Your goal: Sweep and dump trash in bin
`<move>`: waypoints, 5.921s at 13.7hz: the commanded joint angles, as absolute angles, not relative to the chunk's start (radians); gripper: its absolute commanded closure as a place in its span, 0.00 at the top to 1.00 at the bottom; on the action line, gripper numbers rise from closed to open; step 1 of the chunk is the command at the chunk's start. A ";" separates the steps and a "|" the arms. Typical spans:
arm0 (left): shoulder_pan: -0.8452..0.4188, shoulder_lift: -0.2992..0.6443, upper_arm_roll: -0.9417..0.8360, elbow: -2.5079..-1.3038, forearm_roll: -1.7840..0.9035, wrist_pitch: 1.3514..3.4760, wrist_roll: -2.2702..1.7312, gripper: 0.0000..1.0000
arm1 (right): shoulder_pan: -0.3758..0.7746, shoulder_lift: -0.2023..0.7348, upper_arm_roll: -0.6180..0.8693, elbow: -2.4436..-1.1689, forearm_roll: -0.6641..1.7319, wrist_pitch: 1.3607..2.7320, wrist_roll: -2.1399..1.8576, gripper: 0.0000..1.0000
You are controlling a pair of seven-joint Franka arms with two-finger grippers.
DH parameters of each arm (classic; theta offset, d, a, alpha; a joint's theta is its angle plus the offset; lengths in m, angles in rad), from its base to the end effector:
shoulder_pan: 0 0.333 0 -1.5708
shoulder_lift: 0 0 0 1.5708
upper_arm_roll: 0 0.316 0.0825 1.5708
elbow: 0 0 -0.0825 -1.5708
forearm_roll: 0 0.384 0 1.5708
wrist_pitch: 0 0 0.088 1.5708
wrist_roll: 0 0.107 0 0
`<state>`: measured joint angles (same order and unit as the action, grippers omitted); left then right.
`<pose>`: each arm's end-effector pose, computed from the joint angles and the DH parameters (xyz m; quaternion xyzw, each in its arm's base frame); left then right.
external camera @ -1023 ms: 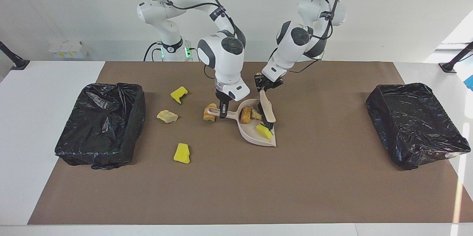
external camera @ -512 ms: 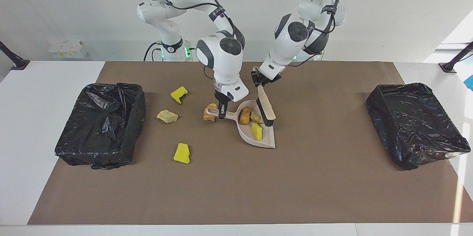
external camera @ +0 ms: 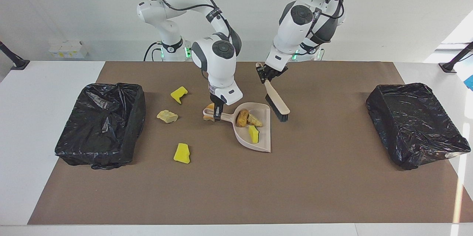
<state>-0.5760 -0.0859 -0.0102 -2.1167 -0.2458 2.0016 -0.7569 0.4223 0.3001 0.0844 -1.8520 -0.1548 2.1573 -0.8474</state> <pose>0.4262 -0.3008 0.4504 0.9843 0.1372 -0.0799 0.0773 0.5529 0.2962 0.3629 0.7522 0.6568 -0.0054 0.0520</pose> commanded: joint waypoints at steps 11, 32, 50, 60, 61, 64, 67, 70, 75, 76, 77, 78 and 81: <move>-0.494 -0.252 -0.051 -2.376 -0.198 2.002 -0.486 0.00 | 0.215 0.143 0.094 -1.850 -0.014 2.072 -1.097 0.00; -0.461 -0.143 -0.051 -2.324 -0.199 2.111 -0.511 1.00 | -0.583 0.029 0.075 -1.861 -0.201 2.041 -1.974 0.00; -0.017 0.054 -0.046 -1.655 -0.015 1.640 0.004 1.00 | -0.241 0.014 0.078 -1.887 -0.782 1.824 -1.372 0.00; -0.018 0.044 -0.046 -1.663 -0.015 1.655 0.012 1.00 | -0.172 -0.029 0.091 -1.879 -0.896 1.726 -1.371 0.00; -0.018 0.044 -0.046 -1.663 -0.015 1.655 0.012 1.00 | -0.158 -0.032 0.092 -1.881 -0.914 1.709 -1.370 0.00; -0.018 0.045 -0.046 -1.663 -0.015 1.655 0.014 1.00 | -0.097 -0.043 0.092 -1.881 -0.985 1.629 -1.318 0.00; -0.018 0.046 -0.046 -1.663 -0.015 1.655 0.014 1.00 | -0.083 -0.066 0.092 -1.917 -1.020 1.615 -1.302 0.00; -0.018 0.046 -0.046 -1.663 -0.015 1.655 0.014 1.00 | -0.048 -0.080 0.097 -1.928 -1.066 1.611 -1.304 0.00; -0.018 0.044 -0.046 -1.663 -0.015 1.655 0.014 1.00 | 0.039 -0.107 0.097 -1.999 -1.167 1.571 -1.209 0.00; -0.018 0.046 -0.046 -1.663 -0.015 1.655 0.014 1.00 | 0.063 -0.101 0.097 -1.999 -1.172 1.542 -1.181 0.00; -0.018 0.046 -0.046 -1.663 -0.015 1.655 0.014 1.00 | 0.072 -0.092 0.098 -2.003 -1.175 1.531 -1.169 0.00; -0.018 0.046 -0.046 -1.663 -0.015 1.655 0.014 1.00 | 0.087 -0.086 0.098 -2.019 -1.193 1.531 -1.163 0.00; -0.018 0.046 -0.046 -1.663 -0.015 1.655 0.014 1.00 | 0.089 -0.072 0.098 -2.026 -1.247 1.539 -1.158 0.00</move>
<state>-0.0312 0.0468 -0.0370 -1.6699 -0.0317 1.6593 0.0009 0.0944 -0.0663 0.0990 -2.0068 -1.1951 1.5350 -1.1759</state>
